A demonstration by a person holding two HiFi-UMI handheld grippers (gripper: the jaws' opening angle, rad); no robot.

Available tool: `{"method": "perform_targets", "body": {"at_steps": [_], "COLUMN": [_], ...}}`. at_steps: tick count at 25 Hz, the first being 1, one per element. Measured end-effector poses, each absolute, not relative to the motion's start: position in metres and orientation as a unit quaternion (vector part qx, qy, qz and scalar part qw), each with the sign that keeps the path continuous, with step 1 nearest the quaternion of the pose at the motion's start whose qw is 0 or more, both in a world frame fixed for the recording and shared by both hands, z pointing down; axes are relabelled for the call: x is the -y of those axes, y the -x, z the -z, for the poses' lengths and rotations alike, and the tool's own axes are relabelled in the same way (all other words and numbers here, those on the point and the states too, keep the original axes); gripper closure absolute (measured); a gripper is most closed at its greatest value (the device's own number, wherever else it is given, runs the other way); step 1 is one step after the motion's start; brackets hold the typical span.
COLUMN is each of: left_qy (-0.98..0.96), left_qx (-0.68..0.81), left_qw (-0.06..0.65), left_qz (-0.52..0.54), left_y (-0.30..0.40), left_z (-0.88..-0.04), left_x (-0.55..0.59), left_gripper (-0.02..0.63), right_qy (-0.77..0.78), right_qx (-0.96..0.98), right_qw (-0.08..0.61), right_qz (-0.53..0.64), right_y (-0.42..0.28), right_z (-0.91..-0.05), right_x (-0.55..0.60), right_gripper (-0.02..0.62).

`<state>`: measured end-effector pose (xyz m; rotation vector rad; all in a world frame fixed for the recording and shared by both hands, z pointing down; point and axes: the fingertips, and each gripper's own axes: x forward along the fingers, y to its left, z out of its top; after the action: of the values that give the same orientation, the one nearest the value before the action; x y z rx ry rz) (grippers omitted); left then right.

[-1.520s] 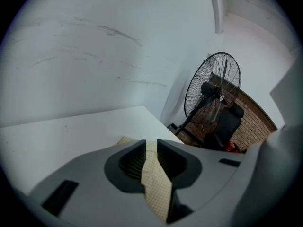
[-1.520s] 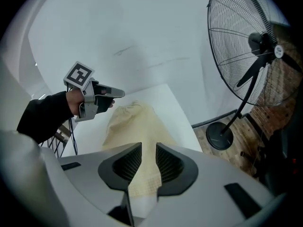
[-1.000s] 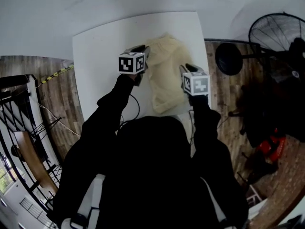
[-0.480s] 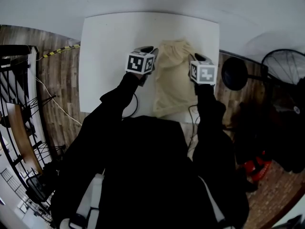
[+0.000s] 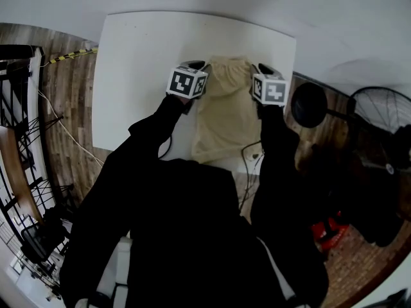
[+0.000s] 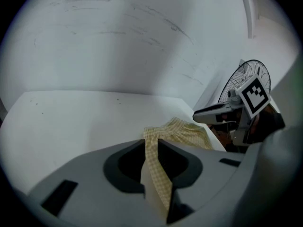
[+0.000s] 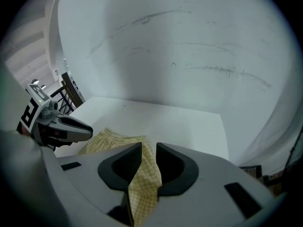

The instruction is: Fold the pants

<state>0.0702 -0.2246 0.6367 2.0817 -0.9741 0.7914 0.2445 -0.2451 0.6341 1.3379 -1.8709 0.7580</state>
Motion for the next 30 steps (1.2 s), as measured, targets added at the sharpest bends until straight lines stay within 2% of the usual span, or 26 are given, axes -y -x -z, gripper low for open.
{"method": "perform_targets", "body": {"at_steps": [11, 13, 15, 24, 30], "left_qy": [-0.788, -0.788, -0.793, -0.822, -0.829], "left_qx": [0.381, 0.376, 0.371, 0.352, 0.345], "left_qw": [0.368, 0.364, 0.352, 0.277, 0.275], "left_qz": [-0.315, -0.324, -0.331, -0.351, -0.345], "left_y": [-0.070, -0.068, -0.067, -0.070, -0.063], "left_z": [-0.662, -0.670, -0.669, -0.638, -0.612], "left_x": [0.239, 0.242, 0.241, 0.221, 0.199], "left_gripper": [0.543, 0.545, 0.587, 0.595, 0.595], "right_qy": [-0.451, -0.445, -0.445, -0.445, -0.458], "right_qx": [0.740, 0.743, 0.747, 0.772, 0.773], "right_qw": [0.402, 0.411, 0.415, 0.390, 0.372], "right_qz": [-0.295, -0.285, -0.268, -0.234, -0.234], "right_y": [-0.226, -0.222, -0.221, -0.222, -0.221], "right_z": [-0.671, -0.678, -0.676, -0.638, -0.605], "right_x": [0.266, 0.268, 0.267, 0.247, 0.218], "right_gripper": [0.508, 0.544, 0.583, 0.588, 0.588]}}
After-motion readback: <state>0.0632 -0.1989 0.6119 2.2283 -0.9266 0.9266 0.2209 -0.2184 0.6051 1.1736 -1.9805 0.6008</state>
